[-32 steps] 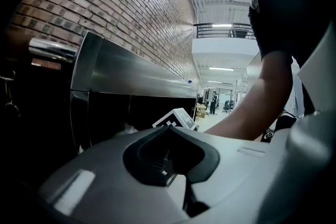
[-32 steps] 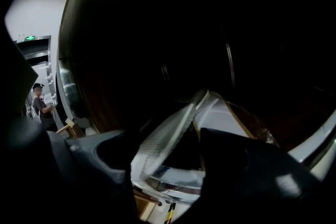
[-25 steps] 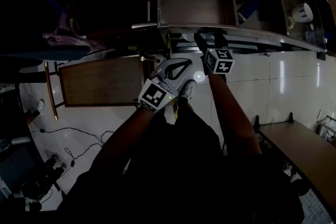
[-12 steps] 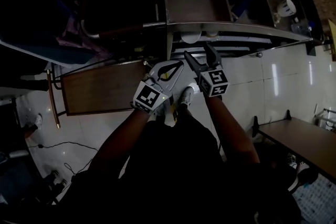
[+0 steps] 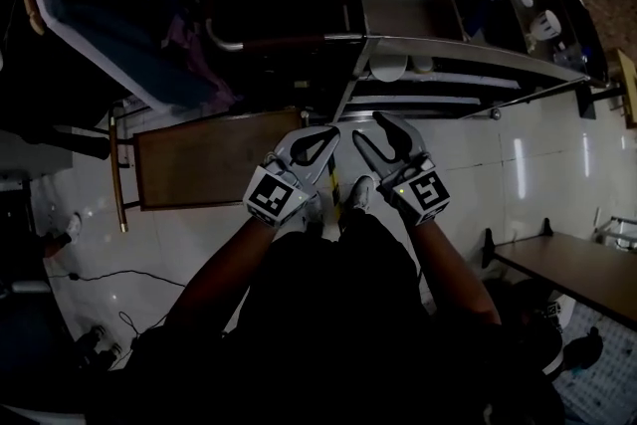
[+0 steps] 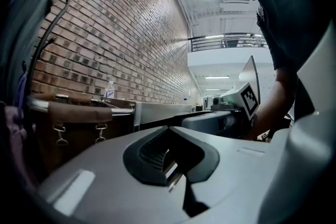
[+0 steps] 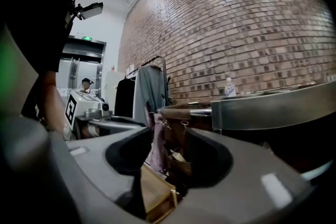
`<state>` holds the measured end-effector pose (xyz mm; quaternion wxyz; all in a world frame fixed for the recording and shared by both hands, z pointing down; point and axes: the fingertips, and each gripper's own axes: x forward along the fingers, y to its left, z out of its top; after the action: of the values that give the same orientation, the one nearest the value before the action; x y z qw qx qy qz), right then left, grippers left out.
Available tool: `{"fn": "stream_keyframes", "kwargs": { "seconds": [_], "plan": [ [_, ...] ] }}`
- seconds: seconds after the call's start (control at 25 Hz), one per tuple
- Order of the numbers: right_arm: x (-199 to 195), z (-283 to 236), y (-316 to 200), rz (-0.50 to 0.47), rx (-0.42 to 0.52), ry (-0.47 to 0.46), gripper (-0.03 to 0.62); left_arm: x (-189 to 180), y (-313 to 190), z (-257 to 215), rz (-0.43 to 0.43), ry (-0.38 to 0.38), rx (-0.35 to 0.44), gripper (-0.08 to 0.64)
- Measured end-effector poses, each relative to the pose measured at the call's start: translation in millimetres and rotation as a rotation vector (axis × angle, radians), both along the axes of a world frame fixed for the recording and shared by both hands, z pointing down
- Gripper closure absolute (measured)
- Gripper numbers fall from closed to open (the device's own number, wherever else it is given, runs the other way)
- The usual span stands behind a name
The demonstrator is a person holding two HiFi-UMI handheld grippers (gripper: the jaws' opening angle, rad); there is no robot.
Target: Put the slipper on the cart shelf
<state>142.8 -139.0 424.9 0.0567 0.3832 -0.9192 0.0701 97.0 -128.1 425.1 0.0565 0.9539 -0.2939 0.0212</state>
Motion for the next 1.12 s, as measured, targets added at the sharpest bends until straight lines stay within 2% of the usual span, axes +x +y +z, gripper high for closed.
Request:
{"fn": "stream_keyframes", "kwargs": {
  "seconds": [0.04, 0.16, 0.32, 0.48, 0.84, 1.12],
  "plan": [
    [-10.6, -5.6, 9.2, -0.025, -0.003, -0.009, 0.394, -8.9, 5.8, -1.1, -0.009, 0.0, -0.002, 0.56],
    [-37.8, -21.9, 37.5, -0.118, 0.019, -0.025, 0.495, -30.9, 23.2, -3.3, -0.041, -0.006, 0.012, 0.56],
    [-57.0, -37.1, 74.9, -0.21, 0.047, -0.025, 0.583, -43.8, 53.9, -13.1, -0.072, -0.003, 0.028, 0.56],
    [-69.2, -43.1, 97.2, -0.257, 0.053, -0.033, 0.589, -49.3, 85.7, -31.8, -0.079, 0.011, 0.003, 0.56],
    [-92.2, -41.5, 148.0, -0.362, 0.018, -0.062, 0.589, -65.5, 138.6, -32.4, -0.172, -0.024, -0.037, 0.56],
    [-107.9, -52.2, 162.1, -0.355, 0.044, -0.042, 0.589, -78.7, 157.6, -45.0, -0.163, -0.01, -0.022, 0.56]
  ]
}}
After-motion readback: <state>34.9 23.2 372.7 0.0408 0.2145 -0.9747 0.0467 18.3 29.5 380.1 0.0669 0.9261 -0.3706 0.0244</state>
